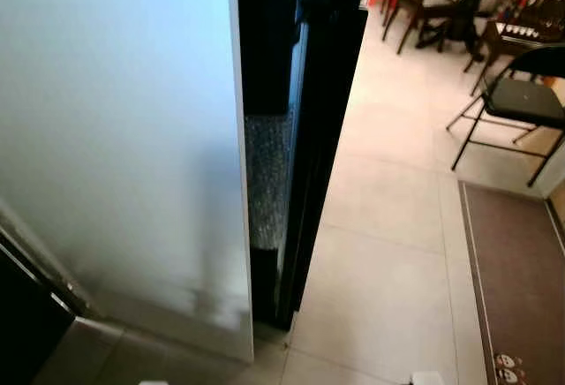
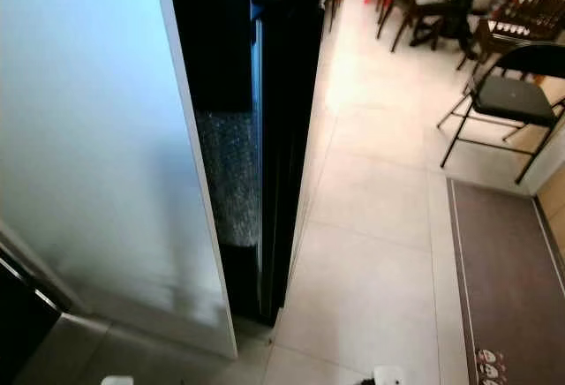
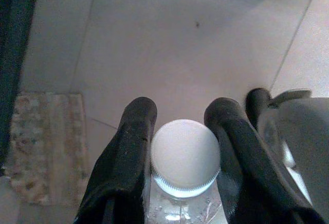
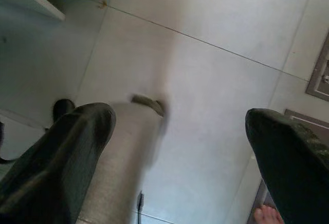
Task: Restocking fridge
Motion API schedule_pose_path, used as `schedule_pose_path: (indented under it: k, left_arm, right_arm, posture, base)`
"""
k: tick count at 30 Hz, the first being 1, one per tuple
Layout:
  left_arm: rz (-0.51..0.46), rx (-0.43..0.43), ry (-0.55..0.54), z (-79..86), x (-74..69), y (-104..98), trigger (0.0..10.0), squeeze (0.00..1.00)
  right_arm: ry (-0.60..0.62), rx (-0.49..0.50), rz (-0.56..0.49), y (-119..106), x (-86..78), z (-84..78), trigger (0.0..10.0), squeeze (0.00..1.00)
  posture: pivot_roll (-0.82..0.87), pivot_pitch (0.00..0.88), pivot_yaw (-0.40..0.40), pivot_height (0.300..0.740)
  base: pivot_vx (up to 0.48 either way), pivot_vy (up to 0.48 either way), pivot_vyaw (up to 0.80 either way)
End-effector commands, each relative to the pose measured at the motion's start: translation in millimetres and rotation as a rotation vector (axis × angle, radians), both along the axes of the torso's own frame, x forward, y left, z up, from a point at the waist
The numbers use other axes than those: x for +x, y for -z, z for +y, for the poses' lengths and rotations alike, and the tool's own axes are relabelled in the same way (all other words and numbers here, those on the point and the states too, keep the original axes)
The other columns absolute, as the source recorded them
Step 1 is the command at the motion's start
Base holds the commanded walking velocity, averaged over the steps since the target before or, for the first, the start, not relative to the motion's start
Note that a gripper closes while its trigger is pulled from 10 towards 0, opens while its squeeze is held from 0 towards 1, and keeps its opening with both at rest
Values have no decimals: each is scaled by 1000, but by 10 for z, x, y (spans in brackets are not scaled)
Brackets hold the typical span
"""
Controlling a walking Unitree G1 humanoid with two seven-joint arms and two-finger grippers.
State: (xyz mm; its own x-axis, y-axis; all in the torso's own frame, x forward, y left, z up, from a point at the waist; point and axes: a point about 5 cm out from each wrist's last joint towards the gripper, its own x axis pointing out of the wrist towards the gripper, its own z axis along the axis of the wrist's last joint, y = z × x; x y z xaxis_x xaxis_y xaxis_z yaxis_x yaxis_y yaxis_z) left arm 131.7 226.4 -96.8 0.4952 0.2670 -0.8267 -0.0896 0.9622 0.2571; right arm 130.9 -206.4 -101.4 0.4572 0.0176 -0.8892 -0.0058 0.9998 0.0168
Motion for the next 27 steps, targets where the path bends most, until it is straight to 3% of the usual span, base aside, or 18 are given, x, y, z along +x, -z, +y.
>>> schedule_pose_path:
  k: [1,10,14,20,25,27]
  left_arm:
    - [7,-15,4,-44,-3,13,10000,0]
    - [6,-11,3,11,7,-2,10000,0]
    - [3,-7,1,39,10,-10,10000,0]
    - [7,0,12,73,2,-15,10000,0]
    - [7,1,13,81,-5,-15,10000,0]
    - [8,3,15,81,-8,-14,10000,0]
  right_arm:
    - [21,-16,3,-4,-27,-72,10000,0]
    - [43,-28,-20,-12,-15,-82,10000,0]
    - [28,-64,-56,-31,16,-97,10000,0]
    - [218,-130,-186,-81,41,-151,10000,0]
    - [238,-183,-271,-132,74,-176,10000,0]
    - [244,-201,-413,-442,669,-379,10000,0]
  posture:
    - [-15,0,-12,740]
    - [-16,0,-11,740]
    - [-21,0,-7,740]
    - [-42,0,0,740]
    - [-50,0,1,740]
    - [-50,0,0,740]
  base:
    - [0,364,0]
    - [0,339,0]
    - [0,0,0]
    - [0,0,0]
    - [0,0,0]
    - [0,0,0]
